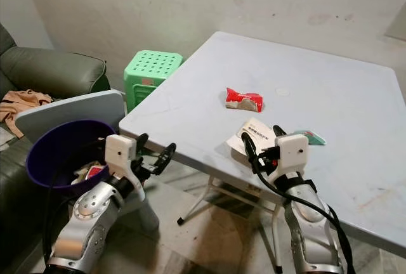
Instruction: Picking trash to rubbish bin
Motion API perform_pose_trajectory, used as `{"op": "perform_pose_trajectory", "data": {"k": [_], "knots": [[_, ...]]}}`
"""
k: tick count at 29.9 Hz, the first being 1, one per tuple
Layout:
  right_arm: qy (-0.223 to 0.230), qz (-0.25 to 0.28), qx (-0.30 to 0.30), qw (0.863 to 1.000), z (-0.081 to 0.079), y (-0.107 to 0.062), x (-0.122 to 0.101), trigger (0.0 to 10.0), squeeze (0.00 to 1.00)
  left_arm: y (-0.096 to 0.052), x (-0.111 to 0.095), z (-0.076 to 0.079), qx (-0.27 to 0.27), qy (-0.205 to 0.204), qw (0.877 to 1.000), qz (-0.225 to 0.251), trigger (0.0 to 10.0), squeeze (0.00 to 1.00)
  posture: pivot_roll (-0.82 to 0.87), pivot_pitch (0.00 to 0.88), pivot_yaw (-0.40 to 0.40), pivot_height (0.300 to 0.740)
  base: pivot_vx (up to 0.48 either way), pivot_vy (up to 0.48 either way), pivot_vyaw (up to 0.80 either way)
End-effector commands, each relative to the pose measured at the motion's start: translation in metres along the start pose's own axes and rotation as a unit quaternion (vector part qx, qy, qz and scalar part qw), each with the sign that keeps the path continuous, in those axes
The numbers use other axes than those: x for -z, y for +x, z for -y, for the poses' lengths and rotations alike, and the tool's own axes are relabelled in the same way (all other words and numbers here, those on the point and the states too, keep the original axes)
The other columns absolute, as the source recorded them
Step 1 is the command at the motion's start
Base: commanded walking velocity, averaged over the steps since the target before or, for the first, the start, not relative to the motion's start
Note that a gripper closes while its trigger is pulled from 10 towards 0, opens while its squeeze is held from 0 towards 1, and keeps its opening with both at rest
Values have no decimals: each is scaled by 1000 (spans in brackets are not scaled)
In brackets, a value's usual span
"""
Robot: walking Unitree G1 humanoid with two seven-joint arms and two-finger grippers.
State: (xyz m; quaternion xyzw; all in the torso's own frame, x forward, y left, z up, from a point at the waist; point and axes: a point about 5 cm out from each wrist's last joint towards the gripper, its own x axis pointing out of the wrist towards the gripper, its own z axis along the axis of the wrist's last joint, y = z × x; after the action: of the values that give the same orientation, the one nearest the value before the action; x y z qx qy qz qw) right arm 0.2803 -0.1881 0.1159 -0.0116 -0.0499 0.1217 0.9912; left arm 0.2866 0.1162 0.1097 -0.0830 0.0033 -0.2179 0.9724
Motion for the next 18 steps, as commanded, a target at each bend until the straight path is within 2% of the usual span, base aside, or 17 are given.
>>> {"op": "perform_pose_trajectory", "data": {"k": [1, 3, 4, 9, 13, 15, 16, 18], "knots": [[-1, 7, 2, 1000, -1, 0, -4, 10000, 0, 3, -7, -1, -3, -2, 1000, 8, 10000, 0, 37, 47, -24, 715, 0, 450, -738], [0, 7, 2, 1000, -2, 0, -3, 10000, 0, 3, -8, -3, -14, 12, 1000, 9, 10000, 0, 37, 48, -22, 715, 0, 435, -738], [1, 4, 3, 1000, -2, -1, -2, 10000, 0, 4, -9, -3, -10, 40, 999, 4, 10000, 0, 36, 50, -19, 715, 0, 0, -738], [0, 4, 6, 1000, -1, -2, -2, 10000, 0, 5, -10, 2, 6, 68, 998, 2, 10000, 0, 33, 51, -16, 715, 0, 0, -729], [-2, 2, 8, 1000, 0, -3, -2, 10000, 0, 5, -10, 13, 40, 103, 994, 0, 10000, 0, 33, 51, -16, 715, 0, 0, -700], [-2, 2, 8, 1000, 0, -3, -2, 10000, 0, 5, -10, 15, 46, 108, 993, 0, 10000, 0, 31, 54, -18, 715, 0, 0, -694], [-11, 3, 6, 1000, 2, -4, -3, 10000, 0, 4, -10, 23, 68, 116, 991, 0, 10000, 0, 32, 55, -19, 715, 0, 0, 0], [-17, 4, 4, 1000, 3, -4, -4, 10000, 0, 3, -9, 29, 85, 121, 989, 1, 10000, 0, 32, 55, -19, 715, 0, 0, 0]]}}
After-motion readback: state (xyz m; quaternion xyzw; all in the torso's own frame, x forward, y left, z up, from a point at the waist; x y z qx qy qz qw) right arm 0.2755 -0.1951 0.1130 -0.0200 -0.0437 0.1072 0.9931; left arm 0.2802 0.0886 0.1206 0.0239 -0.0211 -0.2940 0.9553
